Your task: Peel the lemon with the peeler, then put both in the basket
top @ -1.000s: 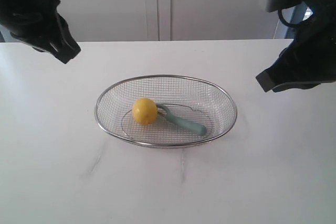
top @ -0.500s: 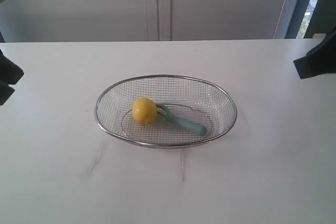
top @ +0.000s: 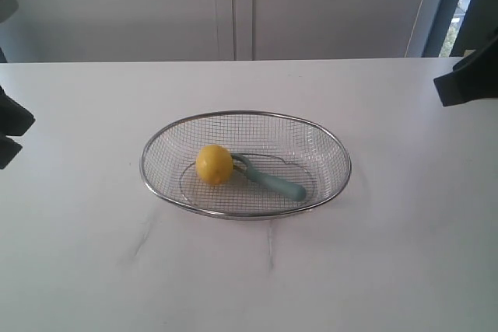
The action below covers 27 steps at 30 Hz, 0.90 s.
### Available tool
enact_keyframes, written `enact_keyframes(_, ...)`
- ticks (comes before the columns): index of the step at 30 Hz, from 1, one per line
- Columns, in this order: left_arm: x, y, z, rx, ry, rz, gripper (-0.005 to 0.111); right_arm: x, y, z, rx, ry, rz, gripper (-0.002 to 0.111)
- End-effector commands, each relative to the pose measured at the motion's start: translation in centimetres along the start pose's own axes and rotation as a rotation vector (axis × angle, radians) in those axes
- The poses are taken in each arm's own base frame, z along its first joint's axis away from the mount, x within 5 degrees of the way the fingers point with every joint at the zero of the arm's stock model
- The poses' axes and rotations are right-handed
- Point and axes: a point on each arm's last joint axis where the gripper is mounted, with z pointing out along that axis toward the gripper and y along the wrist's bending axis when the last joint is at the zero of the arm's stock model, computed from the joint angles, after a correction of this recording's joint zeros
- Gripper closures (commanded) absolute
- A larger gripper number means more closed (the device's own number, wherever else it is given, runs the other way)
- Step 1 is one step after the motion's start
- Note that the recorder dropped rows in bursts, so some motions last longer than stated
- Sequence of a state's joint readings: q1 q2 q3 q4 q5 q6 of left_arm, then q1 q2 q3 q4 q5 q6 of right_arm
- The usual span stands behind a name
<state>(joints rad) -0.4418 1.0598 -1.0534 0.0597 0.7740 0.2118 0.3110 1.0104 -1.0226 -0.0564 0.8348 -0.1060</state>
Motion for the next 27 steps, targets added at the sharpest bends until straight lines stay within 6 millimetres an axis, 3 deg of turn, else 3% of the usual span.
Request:
enact_keyframes(1,0.2,-0.1,-0.2,0.001,-0.003,-0.015,0.107,0.1,-0.1,0.0,0.008,-0.009,0.003,0.108)
enact_keyframes(19,0.2,-0.1,-0.3,0.0,-0.006,-0.015,0.107,0.1,-0.1,0.0,0.004,-0.009,0.006,0.108)
enact_keyframes(27,0.9,-0.1,-2.7,-0.048,-0.065,-0.011,0.107,0.1,-0.1,0.0,0.004,-0.009,0.006,0.108)
